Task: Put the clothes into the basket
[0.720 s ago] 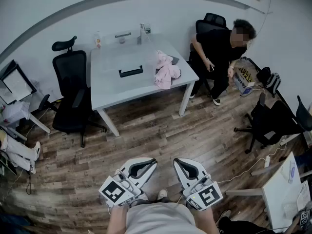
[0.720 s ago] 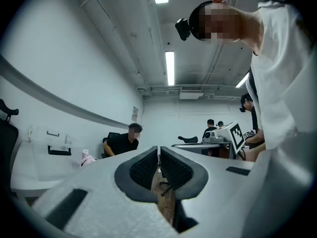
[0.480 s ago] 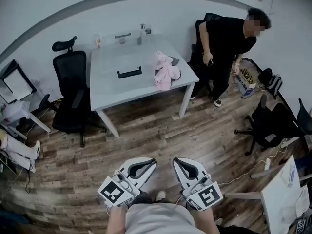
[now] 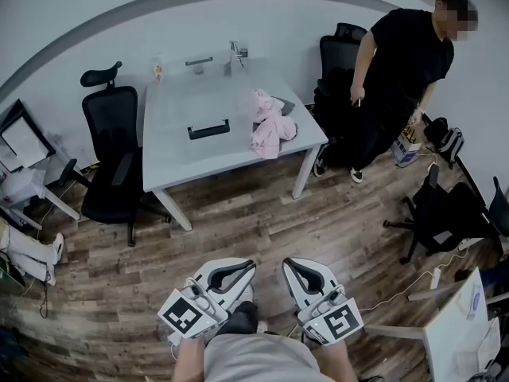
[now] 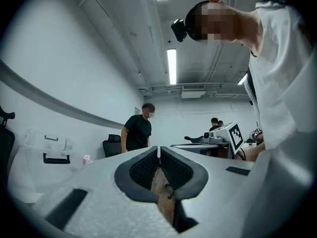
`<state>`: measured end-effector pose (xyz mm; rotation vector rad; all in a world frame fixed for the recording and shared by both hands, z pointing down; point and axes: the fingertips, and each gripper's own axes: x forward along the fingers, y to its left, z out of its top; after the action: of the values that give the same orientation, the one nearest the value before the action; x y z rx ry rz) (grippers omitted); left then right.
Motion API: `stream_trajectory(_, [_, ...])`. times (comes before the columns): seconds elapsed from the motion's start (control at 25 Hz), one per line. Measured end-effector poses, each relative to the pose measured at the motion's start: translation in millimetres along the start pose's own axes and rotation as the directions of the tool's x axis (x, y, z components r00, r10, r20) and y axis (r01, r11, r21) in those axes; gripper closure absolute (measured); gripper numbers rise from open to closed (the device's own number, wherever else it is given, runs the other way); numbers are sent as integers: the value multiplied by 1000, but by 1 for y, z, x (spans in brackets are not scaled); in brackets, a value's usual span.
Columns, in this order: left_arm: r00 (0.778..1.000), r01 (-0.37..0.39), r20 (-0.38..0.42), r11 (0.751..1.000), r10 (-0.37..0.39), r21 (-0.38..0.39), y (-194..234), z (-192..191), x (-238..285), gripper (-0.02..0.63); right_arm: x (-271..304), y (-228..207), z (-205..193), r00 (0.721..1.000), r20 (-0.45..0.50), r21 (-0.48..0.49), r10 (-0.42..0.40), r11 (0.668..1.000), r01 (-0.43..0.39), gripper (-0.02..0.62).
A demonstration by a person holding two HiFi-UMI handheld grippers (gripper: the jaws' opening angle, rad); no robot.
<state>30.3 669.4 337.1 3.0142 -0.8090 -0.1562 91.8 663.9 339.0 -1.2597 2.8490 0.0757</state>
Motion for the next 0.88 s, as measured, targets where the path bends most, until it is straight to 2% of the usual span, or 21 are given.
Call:
stream_trajectory(0.2, [1000,3,-7,1000,-3,-13,38,-4,17,581,33,-25,-4,1000,-2,-2,-11,1000,11,592])
stream_trajectory(0.36, [1000,12,18,1000,-12,17,72,-1,28,581,64,-41,-4,1000,-7,-3,-14,1000,14,592])
stream_trajectory(0.52, [1000,15,9,1000,-15,-18,100,2,36,581,93,-52,-5,1000,-16,-6,-18,1000,18,592])
stream_trajectory(0.88, [999,54,9,998,-53,-25,155,4,53,581,142,-77,-4,998,-32,-35,-56,998,55,592])
